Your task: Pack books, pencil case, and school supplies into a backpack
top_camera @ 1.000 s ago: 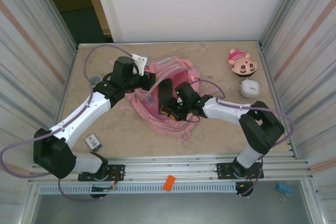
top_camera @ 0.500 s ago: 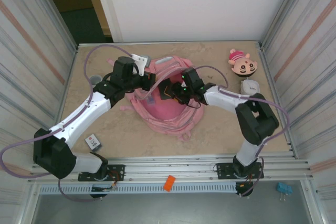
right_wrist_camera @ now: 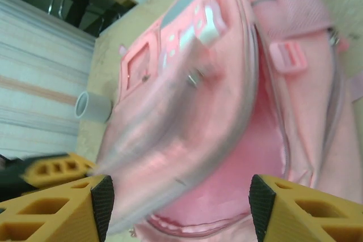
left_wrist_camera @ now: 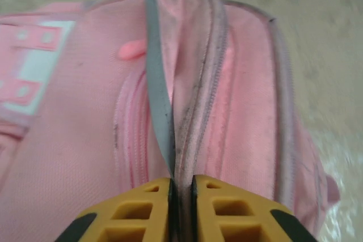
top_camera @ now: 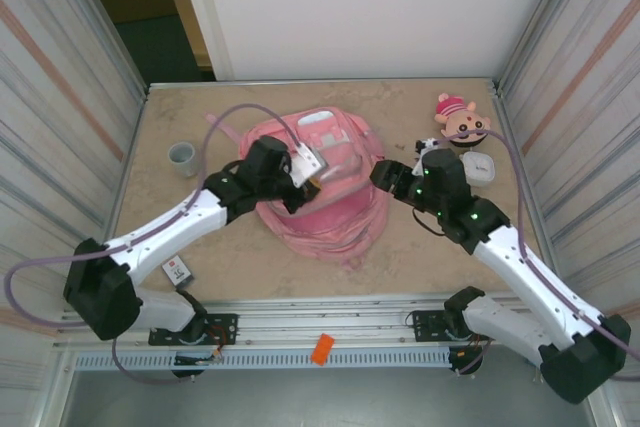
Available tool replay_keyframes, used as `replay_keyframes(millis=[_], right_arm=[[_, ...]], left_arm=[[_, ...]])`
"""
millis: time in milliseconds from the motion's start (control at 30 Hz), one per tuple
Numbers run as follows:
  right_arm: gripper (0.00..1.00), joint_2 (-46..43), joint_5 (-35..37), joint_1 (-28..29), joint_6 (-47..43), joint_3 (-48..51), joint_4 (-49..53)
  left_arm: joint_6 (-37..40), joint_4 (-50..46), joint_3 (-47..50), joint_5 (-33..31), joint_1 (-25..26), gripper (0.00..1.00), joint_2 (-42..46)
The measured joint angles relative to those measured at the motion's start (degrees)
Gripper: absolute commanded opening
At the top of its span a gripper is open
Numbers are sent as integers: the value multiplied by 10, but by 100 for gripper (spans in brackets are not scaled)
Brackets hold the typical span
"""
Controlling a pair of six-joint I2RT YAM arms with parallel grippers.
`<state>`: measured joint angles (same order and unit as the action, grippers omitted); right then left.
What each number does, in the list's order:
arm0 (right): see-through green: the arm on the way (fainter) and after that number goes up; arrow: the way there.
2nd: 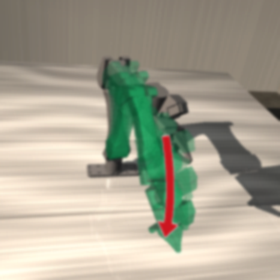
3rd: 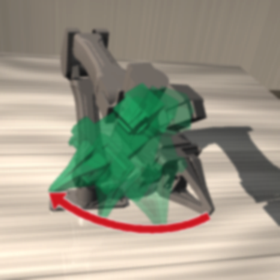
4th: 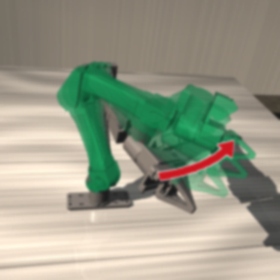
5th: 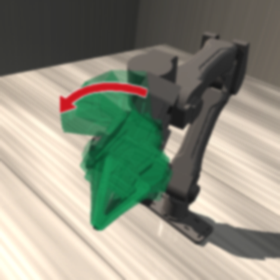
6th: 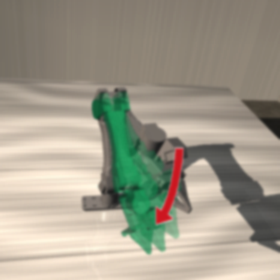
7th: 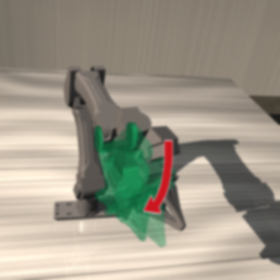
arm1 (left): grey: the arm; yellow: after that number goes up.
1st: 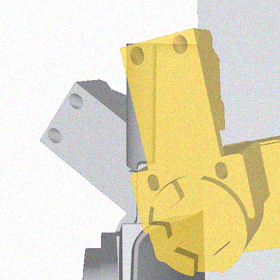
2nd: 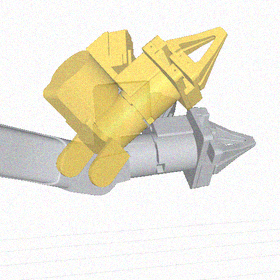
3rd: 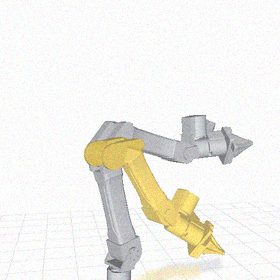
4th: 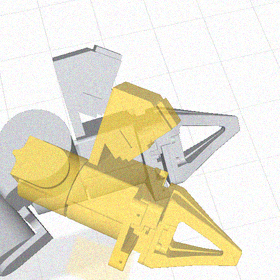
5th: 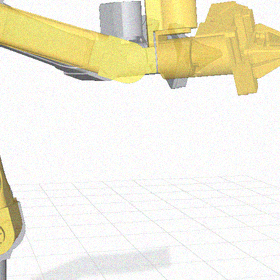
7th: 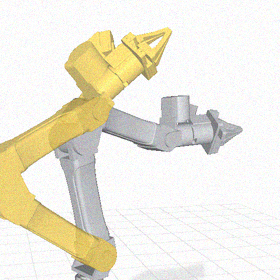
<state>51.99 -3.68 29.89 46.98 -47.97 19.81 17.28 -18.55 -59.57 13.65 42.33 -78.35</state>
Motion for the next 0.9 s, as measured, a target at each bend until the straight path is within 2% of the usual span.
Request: replay_keyframes(millis=[133,233,333,500,567,633,767,900], right_arm=[[66,-15,7,-9,-50,5,19],[67,-14,7,-9,-85,9,33],[68,-9,7,-7,-118,9,44],[70,9,26,38,-212,8,64],[72,22,41,76,-273,5,72],[75,43,59,124,-344,-5,83],[83,125,97,218,-477,-50,99],[90,220,122,271,-571,-86,102]], left_arm=[[98,-56,-8,-27,55,22,-90],[130,-86,-27,-55,73,30,-173],[134,-104,-48,-61,75,45,-203],[105,-110,-50,-62,71,70,-168],[82,-97,-39,-51,54,78,-127],[56,-81,-29,-33,19,80,-74],[-14,-40,-7,6,-76,82,33],[-92,-12,33,24,-163,83,106]])
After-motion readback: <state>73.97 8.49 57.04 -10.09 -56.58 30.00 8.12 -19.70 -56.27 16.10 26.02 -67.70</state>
